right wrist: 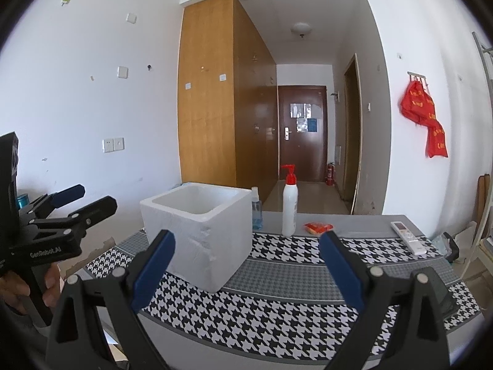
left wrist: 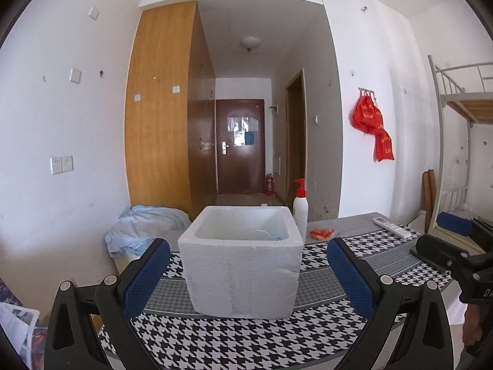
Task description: Organize soft objects
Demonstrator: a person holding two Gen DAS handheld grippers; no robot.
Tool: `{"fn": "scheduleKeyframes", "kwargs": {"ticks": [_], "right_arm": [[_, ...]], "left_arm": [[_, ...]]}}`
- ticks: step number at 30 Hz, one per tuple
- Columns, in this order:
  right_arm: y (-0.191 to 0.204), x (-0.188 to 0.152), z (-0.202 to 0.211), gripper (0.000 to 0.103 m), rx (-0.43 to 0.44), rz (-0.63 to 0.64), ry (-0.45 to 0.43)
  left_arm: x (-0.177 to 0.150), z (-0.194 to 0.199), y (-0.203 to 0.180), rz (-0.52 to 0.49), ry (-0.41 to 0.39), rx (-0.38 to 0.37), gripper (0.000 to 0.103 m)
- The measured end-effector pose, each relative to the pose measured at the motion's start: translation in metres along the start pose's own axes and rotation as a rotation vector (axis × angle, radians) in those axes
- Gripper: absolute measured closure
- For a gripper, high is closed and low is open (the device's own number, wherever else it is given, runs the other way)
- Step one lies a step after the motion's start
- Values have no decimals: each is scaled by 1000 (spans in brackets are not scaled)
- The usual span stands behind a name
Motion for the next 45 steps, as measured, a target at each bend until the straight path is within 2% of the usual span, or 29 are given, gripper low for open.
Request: {"fn": "scheduleKeyframes", "kwargs": {"ticks": [8, 14, 27, 45], "right_arm": [[-2, -9, 5, 6, -11, -22, -5], [-4, -13, 9, 6, -21, -30, -11], [-8, -19, 10, 6, -26, -37, -7], [-7, -20, 12, 6, -24, -30, -7]], "left_arm": [[-11, 1, -3, 1, 10, -38, 1], [-17, 3, -4, -2, 8, -32, 1], [-26, 5, -10, -5, 30, -71, 1], [-26, 8, -7, -3, 26, -70, 1]]}}
Point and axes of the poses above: each gripper's, at about its wrist camera, not at the fingertips, and z roughly against the way its jaws point, y to its left, x to its top, the point moved 7 cm from there along -z, roughly the way its jaws point, and after that the axes turned 3 degrees about x, right-handed, at the moved point
